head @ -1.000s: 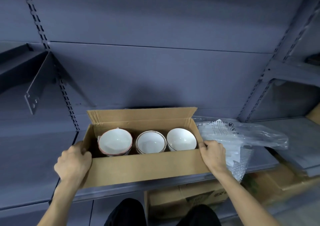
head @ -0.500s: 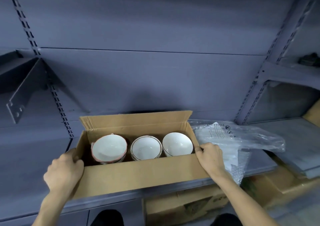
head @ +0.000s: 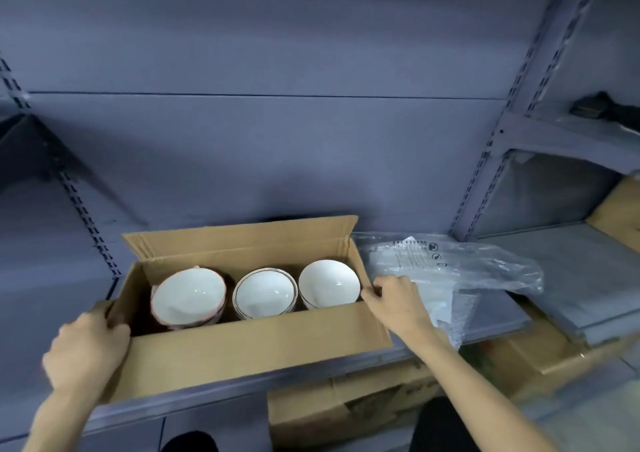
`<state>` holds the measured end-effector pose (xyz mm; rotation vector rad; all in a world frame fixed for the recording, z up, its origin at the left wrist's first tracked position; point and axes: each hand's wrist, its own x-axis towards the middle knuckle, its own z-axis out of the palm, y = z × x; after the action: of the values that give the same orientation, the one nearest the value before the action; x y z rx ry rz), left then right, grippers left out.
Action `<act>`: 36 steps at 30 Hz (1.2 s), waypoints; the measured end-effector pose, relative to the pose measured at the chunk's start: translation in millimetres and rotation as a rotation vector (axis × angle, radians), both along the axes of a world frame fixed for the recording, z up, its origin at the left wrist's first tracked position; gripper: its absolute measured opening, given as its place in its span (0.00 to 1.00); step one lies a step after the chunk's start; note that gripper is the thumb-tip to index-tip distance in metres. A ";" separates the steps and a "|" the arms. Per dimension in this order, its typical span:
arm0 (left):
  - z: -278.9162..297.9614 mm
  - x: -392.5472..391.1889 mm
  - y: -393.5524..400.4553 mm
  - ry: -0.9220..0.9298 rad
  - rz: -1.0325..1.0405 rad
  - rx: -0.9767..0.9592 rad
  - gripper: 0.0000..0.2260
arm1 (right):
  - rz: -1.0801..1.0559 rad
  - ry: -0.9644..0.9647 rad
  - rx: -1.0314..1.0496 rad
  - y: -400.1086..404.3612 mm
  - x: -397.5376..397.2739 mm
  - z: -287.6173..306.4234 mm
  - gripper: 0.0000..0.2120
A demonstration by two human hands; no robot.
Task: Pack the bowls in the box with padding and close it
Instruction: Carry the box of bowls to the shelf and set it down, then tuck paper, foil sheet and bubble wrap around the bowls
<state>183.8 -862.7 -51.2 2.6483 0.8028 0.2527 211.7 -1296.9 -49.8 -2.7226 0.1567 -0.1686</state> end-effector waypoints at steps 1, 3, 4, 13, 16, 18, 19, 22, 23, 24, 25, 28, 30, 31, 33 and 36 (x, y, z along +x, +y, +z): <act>4.1 -1.5 -4.9 -0.030 0.001 0.033 0.12 | 0.014 -0.008 0.015 -1.6 -0.7 0.7 0.21; 11.7 3.3 -15.1 -0.107 -0.031 0.094 0.12 | 0.041 -0.010 0.024 -9.7 3.0 1.0 0.24; 16.9 7.6 -23.2 -0.159 -0.073 0.110 0.11 | 0.038 -0.019 0.028 -14.7 5.4 1.0 0.26; 44.2 62.0 -150.9 -0.351 -0.537 0.057 0.16 | -0.073 -0.190 -0.045 -79.0 36.5 4.9 0.09; 51.0 67.4 -187.2 -0.322 -0.647 0.047 0.15 | -0.106 -0.021 -0.244 -102.5 49.7 -7.0 0.24; 54.0 68.9 -206.4 -0.293 -0.686 0.057 0.13 | -0.119 0.119 -0.275 -112.2 54.6 -17.1 0.31; 54.5 68.9 -214.0 -0.285 -0.701 0.058 0.13 | -0.125 0.167 -0.274 -115.1 55.2 -22.7 0.30; 52.0 67.1 -226.1 -0.286 -0.747 0.038 0.16 | -0.152 0.109 -0.303 -117.8 52.5 -31.8 0.12; 50.3 65.8 -226.7 -0.288 -0.767 0.027 0.16 | -0.173 0.055 -0.307 -117.6 50.2 -30.7 0.08; 48.7 65.0 -226.2 -0.293 -0.783 0.012 0.17 | -0.193 -0.002 -0.304 -117.3 49.3 -26.9 0.08; 47.4 64.4 -224.7 -0.297 -0.794 -0.004 0.17 | -0.206 -0.054 -0.292 -116.6 49.1 -20.9 0.08; 45.6 63.0 -218.9 -0.315 -0.815 -0.030 0.17 | -0.177 -0.149 -0.317 -114.7 53.5 4.8 0.08; 44.8 60.6 -215.1 -0.338 -0.824 -0.046 0.17 | -0.128 -0.153 -0.422 -113.0 56.0 21.9 0.10; 44.7 59.4 -213.4 -0.350 -0.832 -0.051 0.17 | -0.123 -0.173 -0.462 -112.5 56.7 30.2 0.10; 45.4 57.4 -210.7 -0.370 -0.839 -0.068 0.17 | -0.149 -0.245 -0.468 -112.8 56.3 46.0 0.12; 49.2 54.5 -210.8 -0.372 -0.856 -0.107 0.20 | -0.258 -0.392 -0.359 -112.2 54.3 66.9 0.11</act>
<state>238.3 -1073.5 -2.0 2.4664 -0.4277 0.4225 266.0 -1409.1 17.2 -2.9390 0.3957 -0.8725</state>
